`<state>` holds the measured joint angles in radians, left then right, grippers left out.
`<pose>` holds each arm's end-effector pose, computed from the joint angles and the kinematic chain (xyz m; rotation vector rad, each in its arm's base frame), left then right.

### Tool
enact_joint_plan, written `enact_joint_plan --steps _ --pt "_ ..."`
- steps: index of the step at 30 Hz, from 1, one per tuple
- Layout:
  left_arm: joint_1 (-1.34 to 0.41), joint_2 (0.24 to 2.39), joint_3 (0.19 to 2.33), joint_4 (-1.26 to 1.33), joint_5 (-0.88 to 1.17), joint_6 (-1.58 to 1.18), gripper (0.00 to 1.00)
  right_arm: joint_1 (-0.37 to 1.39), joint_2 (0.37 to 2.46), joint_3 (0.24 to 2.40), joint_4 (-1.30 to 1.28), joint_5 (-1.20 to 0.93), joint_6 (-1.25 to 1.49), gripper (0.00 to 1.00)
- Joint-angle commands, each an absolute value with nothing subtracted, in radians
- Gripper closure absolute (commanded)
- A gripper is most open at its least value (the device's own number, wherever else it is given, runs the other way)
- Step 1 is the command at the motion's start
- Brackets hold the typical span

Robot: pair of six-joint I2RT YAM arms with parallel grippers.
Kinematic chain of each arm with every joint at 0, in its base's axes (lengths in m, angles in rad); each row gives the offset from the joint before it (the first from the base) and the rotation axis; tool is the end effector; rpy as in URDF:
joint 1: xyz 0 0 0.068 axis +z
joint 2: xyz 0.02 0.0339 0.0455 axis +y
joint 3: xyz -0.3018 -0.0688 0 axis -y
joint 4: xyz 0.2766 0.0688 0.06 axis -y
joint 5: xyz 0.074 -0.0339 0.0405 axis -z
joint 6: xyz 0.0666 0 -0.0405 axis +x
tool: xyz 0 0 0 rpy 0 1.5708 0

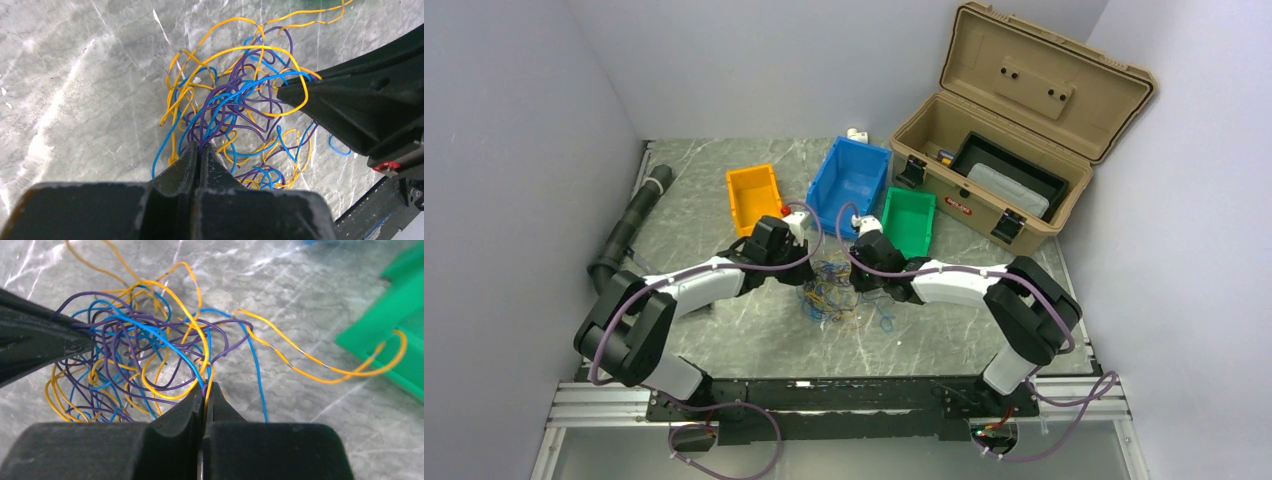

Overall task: Untangle the cables
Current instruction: Untie the cable.

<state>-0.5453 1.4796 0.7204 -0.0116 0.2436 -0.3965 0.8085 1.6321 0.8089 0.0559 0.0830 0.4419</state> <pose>0.2771 -0.1869 0.1706 0.3066 2.4184 -0.7325 0.2606 0.2649 0.1552 -0.3949 2.3621 0.5148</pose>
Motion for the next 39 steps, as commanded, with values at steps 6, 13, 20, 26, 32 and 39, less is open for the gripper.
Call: enact_joint_plan --steps 6,13,20,26,32,39 --pt "-0.501 1.361 0.686 0.002 0.206 -0.414 1.00 0.804 1.417 0.773 -0.221 0.591 0.708 1.00" --pt "-0.378 1.221 0.576 0.040 0.266 -0.486 1.00 0.714 1.154 0.685 -0.527 0.713 0.923 1.00" --pt "-0.371 1.210 0.551 0.073 0.300 -0.501 1.00 0.624 0.870 0.588 -0.525 0.668 0.869 1.00" --pt "-0.375 1.205 0.556 0.074 0.353 -0.464 1.00 0.620 0.854 0.592 -0.428 0.462 0.715 0.72" --pt "-0.459 1.245 0.635 -0.028 0.356 -0.387 0.73 0.620 0.878 0.579 -0.261 0.176 0.560 0.20" --pt "-0.487 1.215 0.657 -0.071 0.244 -0.367 0.28 0.627 0.995 0.615 -0.118 -0.060 0.471 0.19"
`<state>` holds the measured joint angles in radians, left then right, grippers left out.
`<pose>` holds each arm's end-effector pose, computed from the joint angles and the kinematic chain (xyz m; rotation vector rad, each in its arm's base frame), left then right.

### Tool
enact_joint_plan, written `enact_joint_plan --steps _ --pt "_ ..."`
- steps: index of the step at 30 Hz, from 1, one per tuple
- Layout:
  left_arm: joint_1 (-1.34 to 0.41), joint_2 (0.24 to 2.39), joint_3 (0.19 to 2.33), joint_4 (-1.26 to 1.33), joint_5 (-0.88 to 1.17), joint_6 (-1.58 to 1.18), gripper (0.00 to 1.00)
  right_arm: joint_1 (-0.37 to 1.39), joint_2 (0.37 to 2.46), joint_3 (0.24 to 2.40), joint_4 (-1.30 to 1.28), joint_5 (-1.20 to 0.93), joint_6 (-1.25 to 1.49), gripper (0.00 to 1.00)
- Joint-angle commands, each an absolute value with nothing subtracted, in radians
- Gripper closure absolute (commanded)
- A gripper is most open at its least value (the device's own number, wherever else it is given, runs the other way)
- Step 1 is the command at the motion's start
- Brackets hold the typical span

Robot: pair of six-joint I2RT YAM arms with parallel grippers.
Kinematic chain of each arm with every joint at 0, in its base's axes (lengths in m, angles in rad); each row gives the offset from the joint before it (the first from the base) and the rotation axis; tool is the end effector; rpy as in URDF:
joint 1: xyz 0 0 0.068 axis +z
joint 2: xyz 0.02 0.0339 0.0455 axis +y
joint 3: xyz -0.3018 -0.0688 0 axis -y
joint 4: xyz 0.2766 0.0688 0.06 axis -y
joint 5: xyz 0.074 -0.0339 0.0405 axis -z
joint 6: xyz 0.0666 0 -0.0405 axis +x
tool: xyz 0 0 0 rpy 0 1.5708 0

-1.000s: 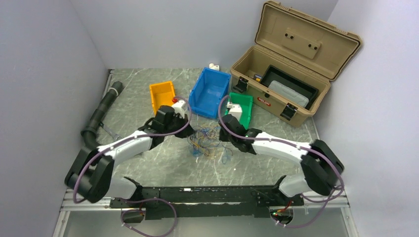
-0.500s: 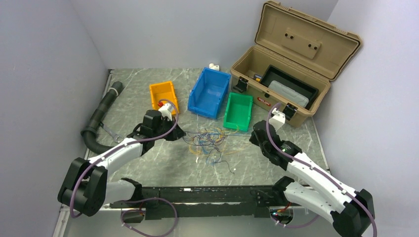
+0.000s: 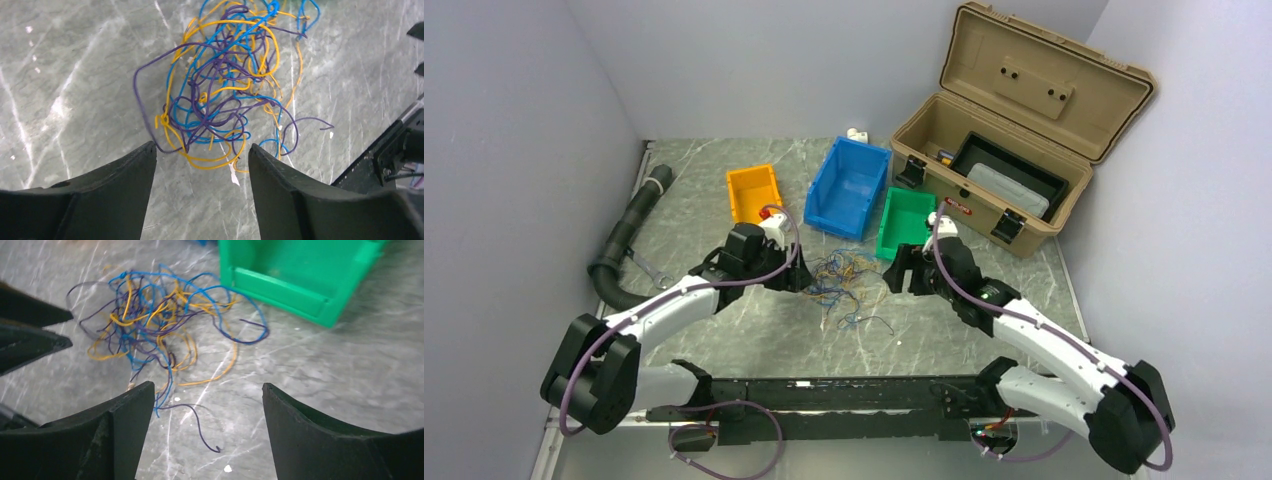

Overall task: Untangle the cables
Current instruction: Untie the cable.

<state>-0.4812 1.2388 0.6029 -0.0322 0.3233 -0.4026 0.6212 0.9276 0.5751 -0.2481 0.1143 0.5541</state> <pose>0.2450 -0.1518 0.1979 0.2751 2.3171 -0.8251 0.1955 0.1306 0.2366 -0.0076 2.2193 0.5426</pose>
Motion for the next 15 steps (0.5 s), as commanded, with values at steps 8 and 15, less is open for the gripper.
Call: enact_joint_plan --steps 8,15 --pt "-0.522 1.322 0.760 -0.118 0.152 -0.316 0.22 0.713 1.223 0.688 -0.007 -0.018 0.518 0.22" --pt "-0.522 1.449 0.767 -0.022 0.239 -0.360 0.22 0.729 1.370 0.668 0.188 0.000 0.640 0.19"
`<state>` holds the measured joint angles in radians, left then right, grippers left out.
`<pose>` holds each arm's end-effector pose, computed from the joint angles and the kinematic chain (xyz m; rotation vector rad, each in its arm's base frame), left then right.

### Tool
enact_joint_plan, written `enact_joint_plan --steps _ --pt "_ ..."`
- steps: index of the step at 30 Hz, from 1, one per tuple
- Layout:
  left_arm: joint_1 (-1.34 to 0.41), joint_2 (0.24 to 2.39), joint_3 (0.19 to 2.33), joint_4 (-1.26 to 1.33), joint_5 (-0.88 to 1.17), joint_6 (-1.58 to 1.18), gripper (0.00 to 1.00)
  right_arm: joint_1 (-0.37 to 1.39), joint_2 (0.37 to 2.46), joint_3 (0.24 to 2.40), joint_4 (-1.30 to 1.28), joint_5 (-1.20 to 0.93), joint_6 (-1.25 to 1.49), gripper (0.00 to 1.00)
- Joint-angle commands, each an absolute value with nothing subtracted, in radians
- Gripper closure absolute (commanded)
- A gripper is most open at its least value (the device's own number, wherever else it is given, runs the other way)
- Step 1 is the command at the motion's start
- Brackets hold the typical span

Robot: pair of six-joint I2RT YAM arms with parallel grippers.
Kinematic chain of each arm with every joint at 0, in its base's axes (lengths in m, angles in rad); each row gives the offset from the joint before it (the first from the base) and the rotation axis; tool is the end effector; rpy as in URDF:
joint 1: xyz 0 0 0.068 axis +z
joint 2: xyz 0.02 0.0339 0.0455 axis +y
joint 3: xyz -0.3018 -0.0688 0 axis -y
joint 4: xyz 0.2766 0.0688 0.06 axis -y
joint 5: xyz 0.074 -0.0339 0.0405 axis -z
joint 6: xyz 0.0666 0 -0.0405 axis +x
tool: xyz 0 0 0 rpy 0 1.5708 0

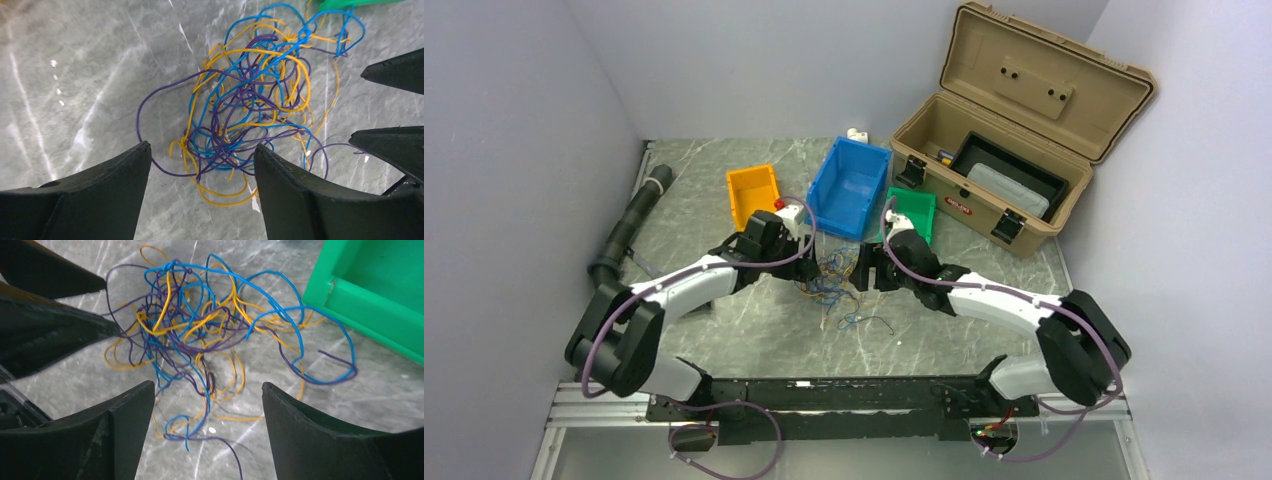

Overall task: Untangle the cables
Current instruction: Untie the cable.

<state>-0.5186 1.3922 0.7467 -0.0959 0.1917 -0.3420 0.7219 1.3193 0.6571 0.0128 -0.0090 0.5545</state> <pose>0.2770 -0.1727 0.1979 0.3109 2.3670 -0.6464 0.2337 0.2066 0.1980 -0.1987 2.3065 0.6929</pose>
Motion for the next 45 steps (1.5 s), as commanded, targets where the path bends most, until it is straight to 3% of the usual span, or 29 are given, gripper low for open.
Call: enact_joint_plan --steps 1,7,12,13,16,18,19,25,31,38,45 --pt "-0.521 1.463 0.761 -0.010 0.252 -0.370 0.22 0.729 1.388 0.660 0.219 -0.001 0.662 0.19" --pt "-0.522 1.560 0.757 0.097 0.336 -0.426 0.30 0.737 1.553 0.672 0.341 -0.002 0.705 0.21" --pt "-0.521 1.602 0.765 0.126 0.342 -0.437 0.65 0.739 1.667 0.695 0.393 -0.019 0.725 0.32" --pt "-0.521 1.604 0.765 0.125 0.339 -0.436 0.73 0.739 1.679 0.701 0.391 -0.019 0.725 0.38" --pt "-0.522 1.601 0.766 0.108 0.328 -0.428 1.00 0.739 1.676 0.704 0.357 -0.002 0.734 0.78" --pt "-0.520 1.581 0.768 0.071 0.297 -0.413 1.00 0.739 1.633 0.689 0.316 0.070 0.740 0.98" --pt "-0.518 1.565 0.768 0.045 0.264 -0.404 1.00 0.739 1.606 0.682 0.285 0.113 0.745 1.00" --pt "-0.431 1.398 0.684 -0.038 0.164 -0.395 1.00 0.690 1.398 0.642 -0.081 0.379 0.815 1.00" --pt "-0.314 1.262 0.578 -0.030 0.141 -0.493 1.00 0.476 1.145 0.519 -0.337 0.461 0.903 1.00" --pt "-0.280 1.166 0.528 -0.028 0.100 -0.572 1.00 0.379 0.829 0.461 -0.455 0.500 0.937 1.00" --pt "-0.307 1.163 0.561 -0.009 0.281 -0.468 1.00 0.379 0.769 0.501 -0.383 0.329 0.731 1.00"
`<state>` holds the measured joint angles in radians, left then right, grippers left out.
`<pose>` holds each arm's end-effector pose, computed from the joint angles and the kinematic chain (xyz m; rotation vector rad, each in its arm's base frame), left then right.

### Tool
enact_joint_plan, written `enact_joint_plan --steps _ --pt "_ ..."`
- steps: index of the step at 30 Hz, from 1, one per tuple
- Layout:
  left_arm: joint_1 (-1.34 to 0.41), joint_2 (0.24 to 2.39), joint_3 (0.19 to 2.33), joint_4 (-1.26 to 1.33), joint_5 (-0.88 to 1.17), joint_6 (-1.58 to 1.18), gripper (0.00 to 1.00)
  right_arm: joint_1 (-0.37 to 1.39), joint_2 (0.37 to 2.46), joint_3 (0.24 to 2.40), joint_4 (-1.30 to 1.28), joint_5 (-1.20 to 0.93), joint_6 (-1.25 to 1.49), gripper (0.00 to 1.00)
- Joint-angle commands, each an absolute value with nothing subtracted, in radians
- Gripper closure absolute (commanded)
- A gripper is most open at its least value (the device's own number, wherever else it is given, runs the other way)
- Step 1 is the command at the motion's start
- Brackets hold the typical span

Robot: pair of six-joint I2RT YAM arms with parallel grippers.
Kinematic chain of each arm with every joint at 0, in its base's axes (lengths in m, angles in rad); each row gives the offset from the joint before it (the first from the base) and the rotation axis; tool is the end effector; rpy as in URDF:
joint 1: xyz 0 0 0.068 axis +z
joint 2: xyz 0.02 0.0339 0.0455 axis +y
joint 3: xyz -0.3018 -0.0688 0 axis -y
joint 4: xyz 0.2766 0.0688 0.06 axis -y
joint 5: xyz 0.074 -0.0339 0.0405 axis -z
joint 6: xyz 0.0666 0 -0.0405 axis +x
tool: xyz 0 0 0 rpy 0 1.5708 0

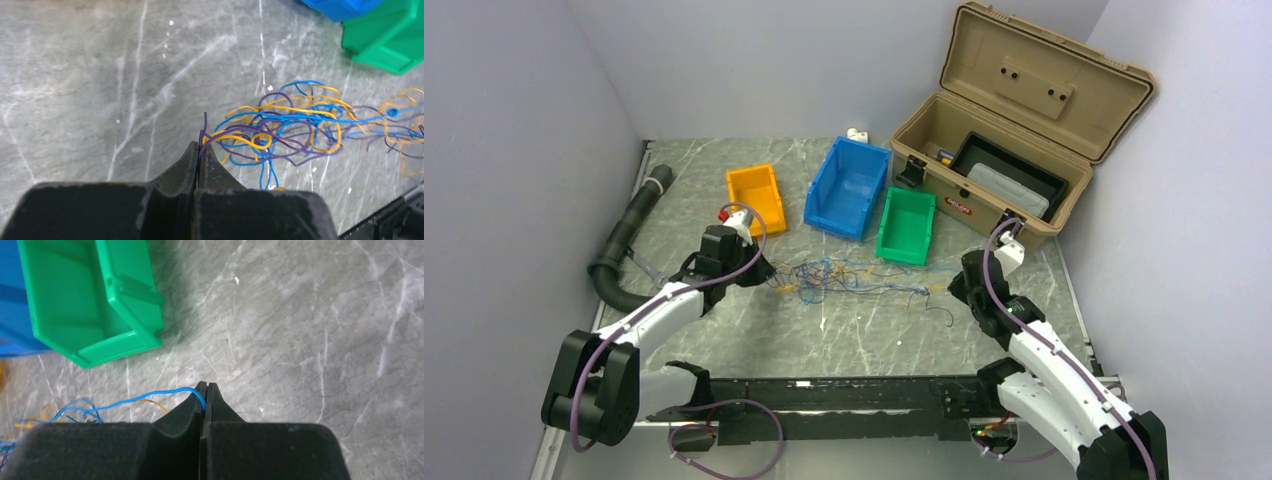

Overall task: Untangle the cables
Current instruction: Untie the cable.

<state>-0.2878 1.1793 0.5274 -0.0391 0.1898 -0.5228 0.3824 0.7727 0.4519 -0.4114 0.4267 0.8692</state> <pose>0.2539 -0.0883 0.1835 -0.1692 2.3228 -0.6353 0.1823 0.0436 0.2039 0.7436 2.1042 0.1899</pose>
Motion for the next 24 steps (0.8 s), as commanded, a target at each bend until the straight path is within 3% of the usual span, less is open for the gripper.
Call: enact_joint_plan --steps 1,4,7,8,10,11,12,18,24 --pt "-0.323 1.161 0.566 -0.008 0.291 -0.459 1.00 0.378 0.773 0.507 -0.360 0.278 0.689 1.00" --pt "-0.394 1.153 0.592 -0.009 0.301 -0.421 1.00 0.379 0.771 0.501 -0.237 0.027 0.559 1.00" --pt "-0.500 1.139 0.623 -0.019 0.290 -0.360 1.00 0.380 0.750 0.475 -0.136 -0.148 0.512 0.84" --pt "-0.526 1.134 0.633 -0.019 0.296 -0.343 1.00 0.380 0.745 0.468 -0.109 -0.192 0.497 0.71" --pt "-0.563 1.124 0.656 -0.012 0.329 -0.314 1.00 0.381 0.747 0.470 -0.092 -0.225 0.485 0.27" --pt "-0.575 1.121 0.662 -0.009 0.367 -0.304 1.00 0.381 0.751 0.474 -0.094 -0.232 0.478 0.13" --pt "-0.585 1.117 0.670 0.006 0.408 -0.293 1.00 0.383 0.754 0.479 -0.094 -0.241 0.466 0.08" --pt "-0.651 1.105 0.734 0.052 0.644 -0.270 1.00 0.385 0.706 0.450 -0.009 -0.386 0.391 0.09" --pt "-0.639 1.151 0.732 0.051 0.551 -0.320 1.00 0.391 0.719 0.404 0.159 -0.572 0.405 0.09"
